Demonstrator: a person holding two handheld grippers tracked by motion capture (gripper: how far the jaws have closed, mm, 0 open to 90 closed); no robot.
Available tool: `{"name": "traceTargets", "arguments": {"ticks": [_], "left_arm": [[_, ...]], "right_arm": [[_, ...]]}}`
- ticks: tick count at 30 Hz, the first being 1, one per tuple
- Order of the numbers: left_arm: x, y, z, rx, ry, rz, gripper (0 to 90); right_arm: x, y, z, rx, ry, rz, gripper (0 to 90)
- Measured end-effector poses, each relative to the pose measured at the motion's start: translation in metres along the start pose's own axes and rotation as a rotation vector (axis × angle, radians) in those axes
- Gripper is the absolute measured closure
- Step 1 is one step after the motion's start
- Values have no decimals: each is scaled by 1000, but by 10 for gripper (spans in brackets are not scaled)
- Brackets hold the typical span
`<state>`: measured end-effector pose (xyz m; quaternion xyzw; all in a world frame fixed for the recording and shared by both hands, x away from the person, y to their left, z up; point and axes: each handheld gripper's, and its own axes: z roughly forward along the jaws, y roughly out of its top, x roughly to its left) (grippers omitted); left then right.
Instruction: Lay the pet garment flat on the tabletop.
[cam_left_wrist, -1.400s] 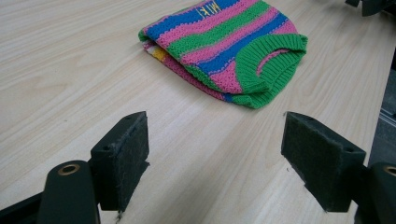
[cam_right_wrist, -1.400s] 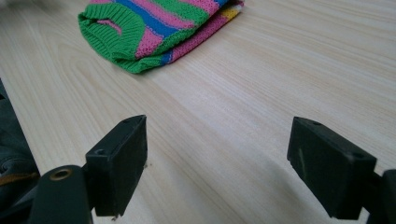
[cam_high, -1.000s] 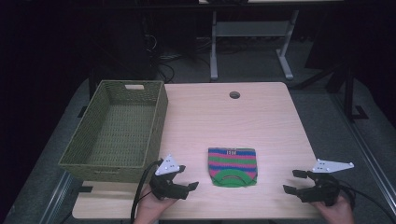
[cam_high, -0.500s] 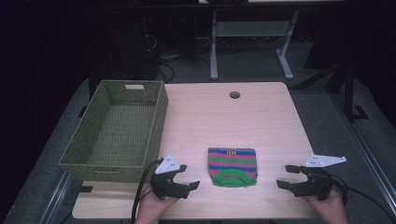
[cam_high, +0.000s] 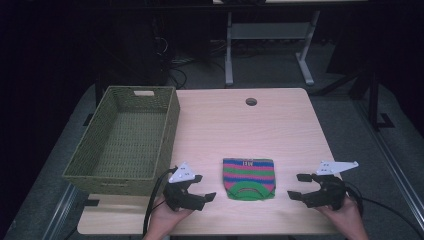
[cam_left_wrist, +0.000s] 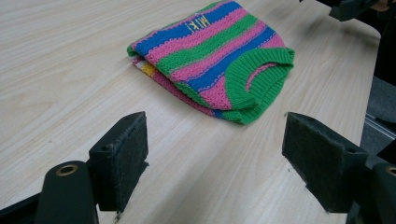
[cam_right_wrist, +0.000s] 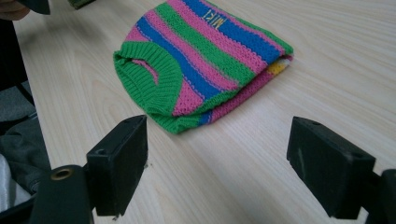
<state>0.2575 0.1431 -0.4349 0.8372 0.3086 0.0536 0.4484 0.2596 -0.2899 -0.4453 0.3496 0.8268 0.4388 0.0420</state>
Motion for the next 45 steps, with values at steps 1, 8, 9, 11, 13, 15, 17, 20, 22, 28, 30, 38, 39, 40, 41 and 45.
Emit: {"name": "traceTargets", "arguments": {"ticks": [1,8,9,11,13,15,17,20,22,28,30,38,39,40,41,45], "left_arm": [[1,1,1,-2,-8,-6,219],[-3,12,8,21,-10,47,221],[-4,14,10,25,-13,55,221],[-6,17,12,27,-18,63,222],[-8,21,15,29,-20,74,221],[-8,23,17,28,-38,75,235],[-9,25,20,37,-51,81,264],[-10,28,26,50,-60,94,267],[-10,30,29,52,-66,102,285],[-12,37,40,85,-69,145,334],[-13,38,45,94,-70,147,355],[-11,39,60,140,-95,174,432],[-11,39,60,142,-98,176,434],[-10,39,61,143,-105,178,440],[-10,39,63,143,-104,180,451],[-11,40,71,174,-105,200,488]], "right_arm": [[0,2,2,7,2,-7,199],[6,17,13,27,38,-38,195],[6,19,14,31,46,-38,197],[8,24,16,24,64,-39,211],[10,30,16,23,74,-55,213],[11,33,17,24,79,-69,220],[13,37,20,38,83,-84,220],[16,42,24,59,89,-105,243],[17,45,28,73,94,-122,261],[17,47,42,120,116,-145,314],[17,48,47,134,128,-161,378],[15,46,62,180,146,-193,488],[14,46,63,183,148,-191,491],[14,46,64,185,148,-196,501],[14,46,65,189,154,-196,519],[12,45,69,194,148,-212,518]]}}
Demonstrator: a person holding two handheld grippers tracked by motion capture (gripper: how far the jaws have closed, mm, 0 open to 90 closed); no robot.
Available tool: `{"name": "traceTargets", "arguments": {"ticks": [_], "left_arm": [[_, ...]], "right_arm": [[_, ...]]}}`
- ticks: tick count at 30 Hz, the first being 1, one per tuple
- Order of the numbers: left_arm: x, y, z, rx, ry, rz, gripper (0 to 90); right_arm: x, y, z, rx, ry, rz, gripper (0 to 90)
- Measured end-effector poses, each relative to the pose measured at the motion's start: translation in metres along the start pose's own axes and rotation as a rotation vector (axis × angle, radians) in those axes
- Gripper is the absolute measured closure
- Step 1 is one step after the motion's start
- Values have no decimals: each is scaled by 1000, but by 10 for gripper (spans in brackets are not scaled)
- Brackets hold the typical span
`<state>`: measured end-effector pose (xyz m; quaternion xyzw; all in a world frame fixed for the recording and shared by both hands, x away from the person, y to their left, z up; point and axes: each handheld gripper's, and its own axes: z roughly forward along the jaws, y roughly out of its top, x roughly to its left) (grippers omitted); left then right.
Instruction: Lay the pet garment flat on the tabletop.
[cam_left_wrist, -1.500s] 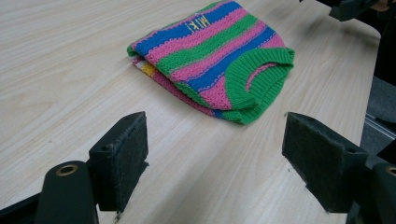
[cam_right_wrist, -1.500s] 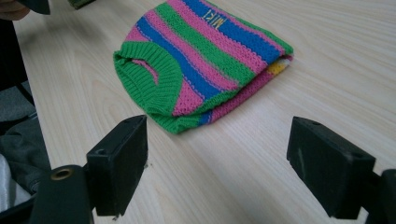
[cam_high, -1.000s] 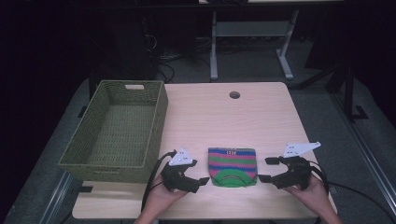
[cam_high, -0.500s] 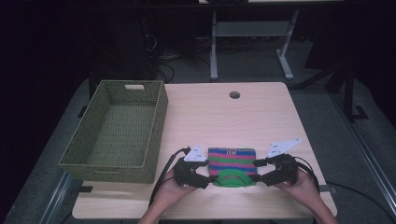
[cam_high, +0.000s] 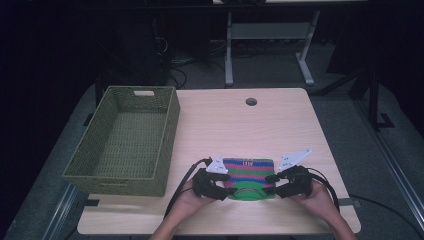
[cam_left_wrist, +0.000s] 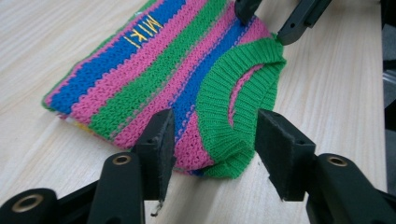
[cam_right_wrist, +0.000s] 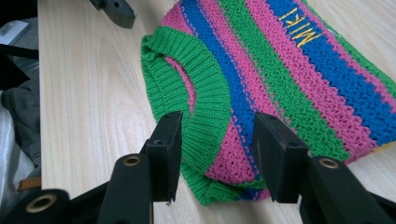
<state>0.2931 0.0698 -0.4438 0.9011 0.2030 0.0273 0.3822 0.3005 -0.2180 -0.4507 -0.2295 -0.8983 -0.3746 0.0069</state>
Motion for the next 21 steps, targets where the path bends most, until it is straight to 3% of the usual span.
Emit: {"name": "traceTargets", "arguments": {"ticks": [8,13,21], "left_arm": [[-1,10,11,22,-8,26,532],[-1,6,16,60,-21,30,543],[-3,-1,18,56,-18,27,544]], "right_arm": [[2,-3,1,8,1,-4,572],[4,-9,2,10,-3,-11,585],[9,-8,6,34,-43,-42,637]]}}
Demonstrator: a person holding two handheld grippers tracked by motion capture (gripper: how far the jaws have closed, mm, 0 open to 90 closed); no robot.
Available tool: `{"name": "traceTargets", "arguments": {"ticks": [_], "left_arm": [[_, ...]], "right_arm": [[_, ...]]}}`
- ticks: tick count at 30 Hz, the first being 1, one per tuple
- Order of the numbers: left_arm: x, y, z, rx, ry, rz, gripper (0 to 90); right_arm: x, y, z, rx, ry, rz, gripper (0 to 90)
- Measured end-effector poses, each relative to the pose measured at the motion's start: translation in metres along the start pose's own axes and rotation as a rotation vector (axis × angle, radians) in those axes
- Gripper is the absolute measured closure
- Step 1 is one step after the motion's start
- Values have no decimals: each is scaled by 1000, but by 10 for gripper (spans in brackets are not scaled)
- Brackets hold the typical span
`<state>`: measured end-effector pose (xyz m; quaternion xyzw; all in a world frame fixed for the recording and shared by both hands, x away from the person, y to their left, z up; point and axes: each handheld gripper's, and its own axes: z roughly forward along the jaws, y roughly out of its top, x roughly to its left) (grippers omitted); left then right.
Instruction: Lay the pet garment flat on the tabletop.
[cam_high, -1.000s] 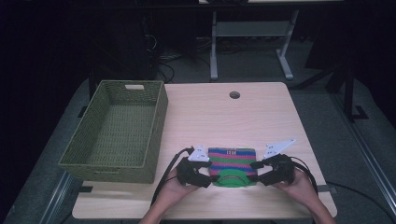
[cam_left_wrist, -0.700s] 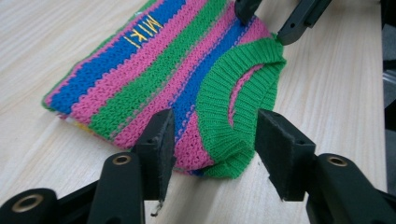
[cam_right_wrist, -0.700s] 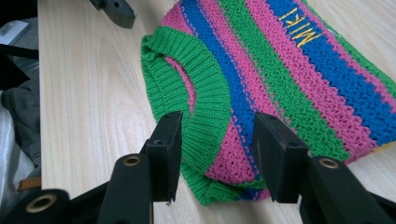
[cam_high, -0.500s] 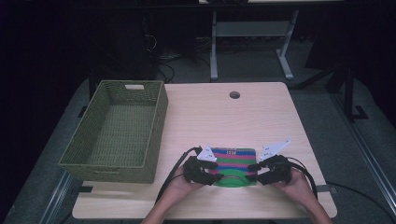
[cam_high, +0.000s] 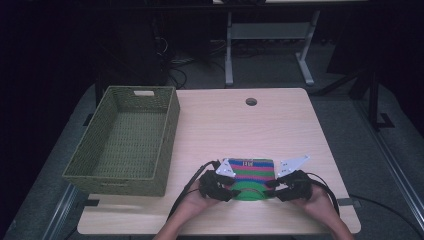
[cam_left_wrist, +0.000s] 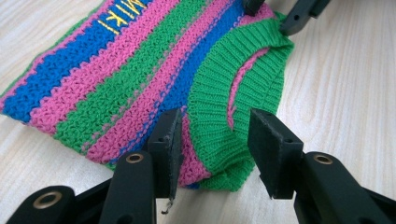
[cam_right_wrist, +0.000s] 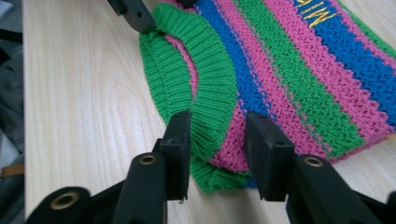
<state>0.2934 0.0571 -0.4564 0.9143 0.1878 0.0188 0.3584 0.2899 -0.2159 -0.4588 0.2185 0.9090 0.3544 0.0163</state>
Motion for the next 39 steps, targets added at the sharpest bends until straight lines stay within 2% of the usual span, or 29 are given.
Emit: {"name": "traceTargets", "arguments": {"ticks": [2,5,7,9,14,20,26,31,36,39], "left_arm": [[-1,-4,0,-19,-6,-8,544],[0,-5,-1,-19,-7,-9,551],[-2,-5,-1,-12,13,8,565],[-4,-5,-1,-15,27,5,590],[-4,-8,-2,-23,33,7,636],[-3,-8,-4,-25,32,8,696],[-3,-8,-7,-35,22,2,752],[-2,-9,-9,-47,2,-15,816],[-3,-9,-10,-46,5,-5,845],[-3,-8,-11,-46,9,3,855]], "right_arm": [[2,1,1,1,-9,4,654],[6,2,2,4,-20,1,679],[8,2,2,9,-34,-9,698],[9,2,2,11,-36,-23,713],[10,2,3,10,-16,-3,738],[12,2,2,7,9,20,812],[11,1,0,-4,29,35,828],[9,0,-2,-29,48,23,831],[9,0,-7,-66,62,44,835],[9,0,-10,-85,64,40,837]]}}
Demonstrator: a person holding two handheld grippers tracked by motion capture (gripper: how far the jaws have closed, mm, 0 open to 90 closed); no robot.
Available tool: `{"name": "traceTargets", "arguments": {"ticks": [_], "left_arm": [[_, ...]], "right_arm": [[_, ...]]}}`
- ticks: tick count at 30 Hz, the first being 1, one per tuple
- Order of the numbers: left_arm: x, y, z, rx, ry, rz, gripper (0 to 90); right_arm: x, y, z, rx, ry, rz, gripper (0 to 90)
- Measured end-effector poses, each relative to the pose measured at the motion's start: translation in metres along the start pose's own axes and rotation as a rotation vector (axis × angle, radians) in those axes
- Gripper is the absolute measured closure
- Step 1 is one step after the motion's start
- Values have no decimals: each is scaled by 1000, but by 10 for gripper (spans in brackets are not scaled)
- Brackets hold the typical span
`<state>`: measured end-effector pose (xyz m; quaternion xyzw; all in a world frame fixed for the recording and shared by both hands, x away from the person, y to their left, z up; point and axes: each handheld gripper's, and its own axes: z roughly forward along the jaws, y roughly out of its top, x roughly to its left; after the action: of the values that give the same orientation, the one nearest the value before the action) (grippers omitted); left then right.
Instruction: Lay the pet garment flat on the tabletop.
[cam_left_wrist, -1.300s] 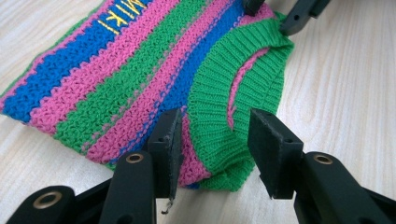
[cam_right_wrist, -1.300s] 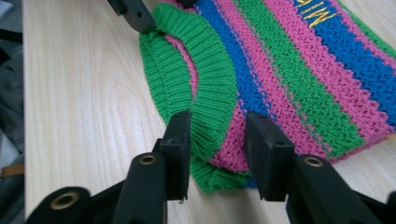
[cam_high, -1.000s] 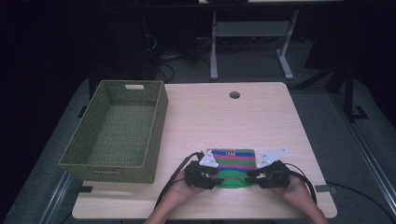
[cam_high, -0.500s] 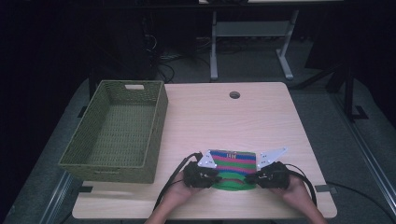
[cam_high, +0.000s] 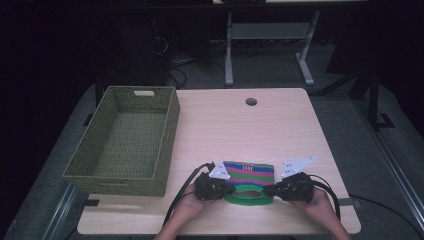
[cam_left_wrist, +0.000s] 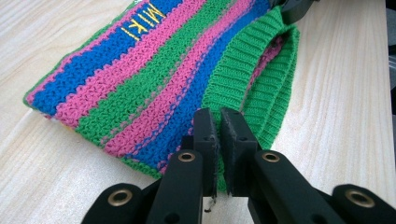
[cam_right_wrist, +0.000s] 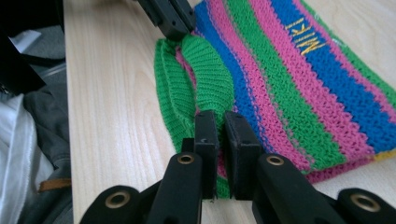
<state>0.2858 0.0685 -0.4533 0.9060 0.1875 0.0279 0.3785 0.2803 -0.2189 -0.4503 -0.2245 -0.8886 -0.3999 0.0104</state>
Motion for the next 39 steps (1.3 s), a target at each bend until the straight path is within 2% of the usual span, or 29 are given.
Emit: {"name": "traceTargets", "arguments": {"ticks": [21,29,39], "left_arm": [[-7,4,-9,-16,-17,20,869],[-12,8,-15,-19,-32,44,870],[-15,10,-19,-34,-43,44,872]], "right_arm": [[4,0,-6,-20,8,-2,841],[7,0,-10,-37,17,-4,842],[8,1,-17,-61,17,-9,842]]}}
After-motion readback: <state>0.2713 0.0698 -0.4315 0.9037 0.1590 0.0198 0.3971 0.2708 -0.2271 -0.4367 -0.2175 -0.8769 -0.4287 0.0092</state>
